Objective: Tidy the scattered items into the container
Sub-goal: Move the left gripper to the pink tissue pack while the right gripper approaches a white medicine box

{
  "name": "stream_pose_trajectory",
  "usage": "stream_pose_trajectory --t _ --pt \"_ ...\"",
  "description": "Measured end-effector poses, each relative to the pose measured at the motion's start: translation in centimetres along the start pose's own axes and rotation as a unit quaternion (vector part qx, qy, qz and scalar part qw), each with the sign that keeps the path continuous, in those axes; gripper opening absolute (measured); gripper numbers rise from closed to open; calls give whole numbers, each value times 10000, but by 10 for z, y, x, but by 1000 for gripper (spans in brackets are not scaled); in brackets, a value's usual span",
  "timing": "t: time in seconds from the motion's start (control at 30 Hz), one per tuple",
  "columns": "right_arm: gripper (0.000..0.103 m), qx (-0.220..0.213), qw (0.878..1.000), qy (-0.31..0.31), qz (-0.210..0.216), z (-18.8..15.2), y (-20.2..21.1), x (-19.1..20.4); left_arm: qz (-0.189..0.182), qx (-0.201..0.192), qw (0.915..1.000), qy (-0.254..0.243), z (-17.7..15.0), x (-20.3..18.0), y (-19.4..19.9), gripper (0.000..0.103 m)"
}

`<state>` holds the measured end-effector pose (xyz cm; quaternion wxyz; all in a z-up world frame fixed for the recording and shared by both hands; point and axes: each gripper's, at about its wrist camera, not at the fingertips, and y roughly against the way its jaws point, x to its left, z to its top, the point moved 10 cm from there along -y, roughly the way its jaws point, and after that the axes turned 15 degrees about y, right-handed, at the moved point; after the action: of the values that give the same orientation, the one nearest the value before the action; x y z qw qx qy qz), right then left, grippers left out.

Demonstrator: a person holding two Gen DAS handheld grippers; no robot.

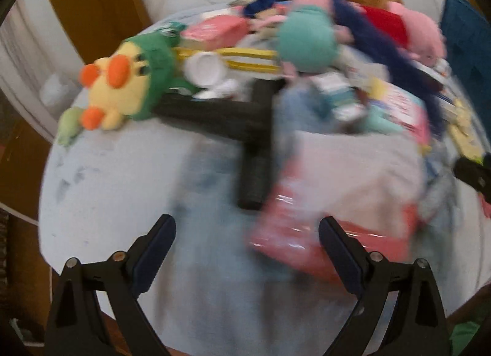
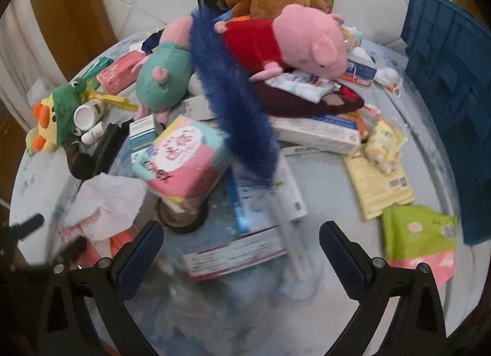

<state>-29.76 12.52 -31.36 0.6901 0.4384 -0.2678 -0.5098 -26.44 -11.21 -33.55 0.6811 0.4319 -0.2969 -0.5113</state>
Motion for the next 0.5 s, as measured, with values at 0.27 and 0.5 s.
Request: stream_pose_trajectory --t 0.27,0.5 --pt "76 131 9978 -645 -46 -22 4 10 -592 -47 9975 -390 1 -14 15 96" --pt "52 388 9952 -894 -79 -57 3 -10 -774 45 9964 -341 -26 -49 23 96"
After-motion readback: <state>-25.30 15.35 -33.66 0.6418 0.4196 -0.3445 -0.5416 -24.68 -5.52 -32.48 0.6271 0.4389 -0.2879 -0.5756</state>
